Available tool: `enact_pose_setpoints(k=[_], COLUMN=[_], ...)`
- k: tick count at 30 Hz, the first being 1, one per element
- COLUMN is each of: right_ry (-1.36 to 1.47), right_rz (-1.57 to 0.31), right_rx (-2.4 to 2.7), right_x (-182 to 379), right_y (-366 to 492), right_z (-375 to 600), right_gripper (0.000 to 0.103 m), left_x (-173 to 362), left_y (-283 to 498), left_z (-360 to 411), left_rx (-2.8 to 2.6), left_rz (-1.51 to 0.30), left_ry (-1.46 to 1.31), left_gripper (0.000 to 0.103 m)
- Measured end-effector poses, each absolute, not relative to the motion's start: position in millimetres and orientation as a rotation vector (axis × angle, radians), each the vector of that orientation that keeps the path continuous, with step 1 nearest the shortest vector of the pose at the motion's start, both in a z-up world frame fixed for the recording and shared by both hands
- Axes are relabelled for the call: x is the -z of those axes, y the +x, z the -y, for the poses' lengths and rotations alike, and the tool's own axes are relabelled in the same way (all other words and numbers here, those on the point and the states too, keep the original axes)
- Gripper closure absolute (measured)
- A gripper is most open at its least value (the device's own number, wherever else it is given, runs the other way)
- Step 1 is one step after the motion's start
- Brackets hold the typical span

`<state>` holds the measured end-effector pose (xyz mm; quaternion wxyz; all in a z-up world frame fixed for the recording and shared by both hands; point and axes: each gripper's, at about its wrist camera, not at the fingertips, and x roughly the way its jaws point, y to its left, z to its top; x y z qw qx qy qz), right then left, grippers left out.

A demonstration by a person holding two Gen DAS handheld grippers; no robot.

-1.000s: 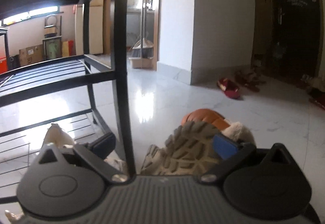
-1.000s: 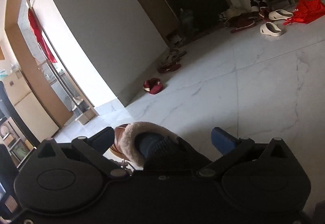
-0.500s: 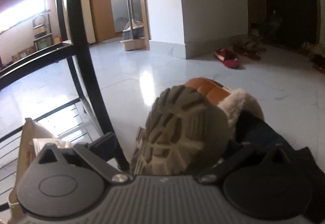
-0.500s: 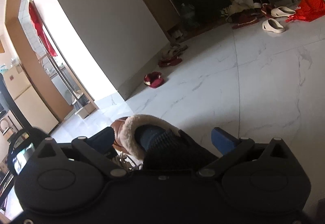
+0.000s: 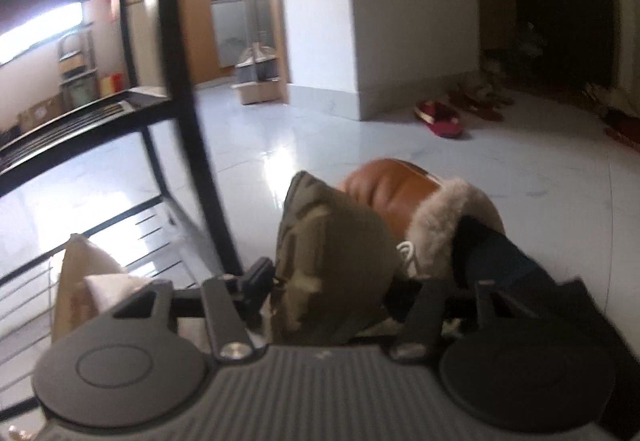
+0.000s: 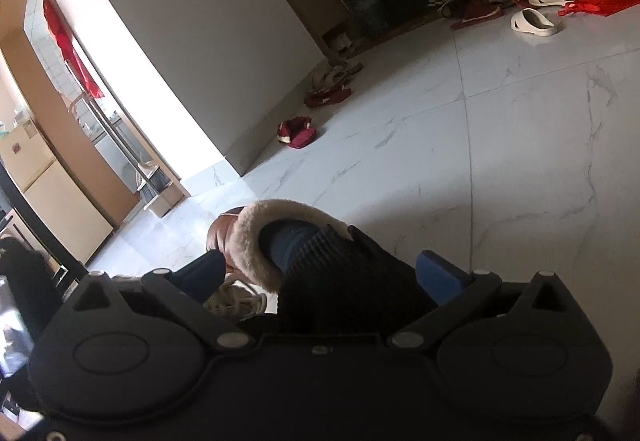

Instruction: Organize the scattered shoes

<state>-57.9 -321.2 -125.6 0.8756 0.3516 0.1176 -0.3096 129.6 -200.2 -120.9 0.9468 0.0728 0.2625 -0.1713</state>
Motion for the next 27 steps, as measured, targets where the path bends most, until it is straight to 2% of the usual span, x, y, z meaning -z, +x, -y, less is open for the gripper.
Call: enact_pose_setpoints(k=[9,16,27], right_ry=[0.725,0.700,0.608], right_rz=[-0.249,-0.262,-0.301], right_rx=[0.661,0.662,0.638], right_x=[130,131,129], right_y=[-56,-54,-47], right_z=[319,315,296], right_gripper=[0.000,0.000,0.000], left_x=[66,15,-31], left_y=[95,33,-59], left_z=[148,61,-18], left_rx=[0.328,0.271,0.139], left_rz=[-0.417,-0.363,-0.165], left_ry=[0.079,-0.095,-0.080], left_gripper=[0.055,0.058,0.058])
